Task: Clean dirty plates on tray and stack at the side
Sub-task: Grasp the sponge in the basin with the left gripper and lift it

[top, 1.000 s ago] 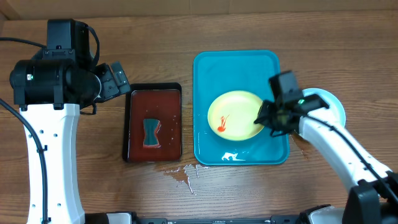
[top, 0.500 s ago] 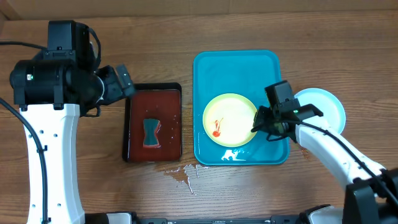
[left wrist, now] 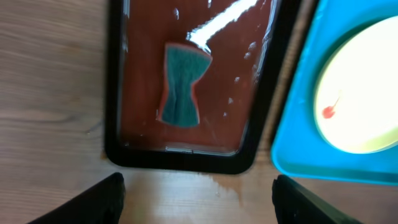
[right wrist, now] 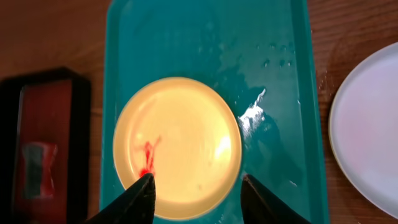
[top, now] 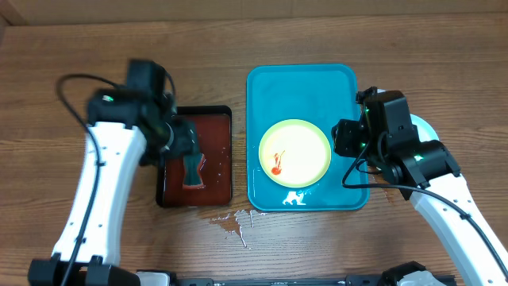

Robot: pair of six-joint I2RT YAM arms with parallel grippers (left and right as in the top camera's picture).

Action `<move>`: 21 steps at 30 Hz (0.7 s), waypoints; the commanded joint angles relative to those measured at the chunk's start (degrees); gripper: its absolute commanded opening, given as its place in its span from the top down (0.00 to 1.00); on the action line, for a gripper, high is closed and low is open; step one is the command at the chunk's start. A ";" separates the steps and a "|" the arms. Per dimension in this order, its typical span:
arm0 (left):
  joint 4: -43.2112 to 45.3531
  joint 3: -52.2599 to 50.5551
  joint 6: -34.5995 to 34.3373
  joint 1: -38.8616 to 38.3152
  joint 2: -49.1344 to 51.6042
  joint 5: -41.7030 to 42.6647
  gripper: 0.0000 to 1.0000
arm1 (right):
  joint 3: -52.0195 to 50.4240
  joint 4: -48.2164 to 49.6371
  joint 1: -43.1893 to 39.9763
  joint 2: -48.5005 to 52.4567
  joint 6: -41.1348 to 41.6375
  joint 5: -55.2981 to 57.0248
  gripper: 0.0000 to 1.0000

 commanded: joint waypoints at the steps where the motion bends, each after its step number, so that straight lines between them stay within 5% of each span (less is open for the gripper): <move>1: 6.54 -10.27 -0.72 -0.74 0.04 -0.74 0.26 | 0.31 -1.11 -0.11 0.61 -0.55 0.02 0.53; 3: 11.47 -14.99 -1.77 -0.74 0.48 -0.76 0.30 | 0.28 -2.08 -0.09 0.85 -0.42 0.04 0.53; 6: 19.74 -20.90 -1.77 -0.79 1.31 -0.76 0.51 | 0.28 -2.89 -0.11 0.94 -0.37 0.04 0.53; 15: 31.58 -24.72 -1.66 -0.83 10.69 -4.57 0.50 | 0.28 -2.86 -0.09 0.96 -0.13 -1.64 0.54; 21: 32.39 -23.76 -1.68 -0.83 14.32 -2.60 0.96 | 0.28 -3.34 -0.09 0.96 -0.15 -1.90 0.58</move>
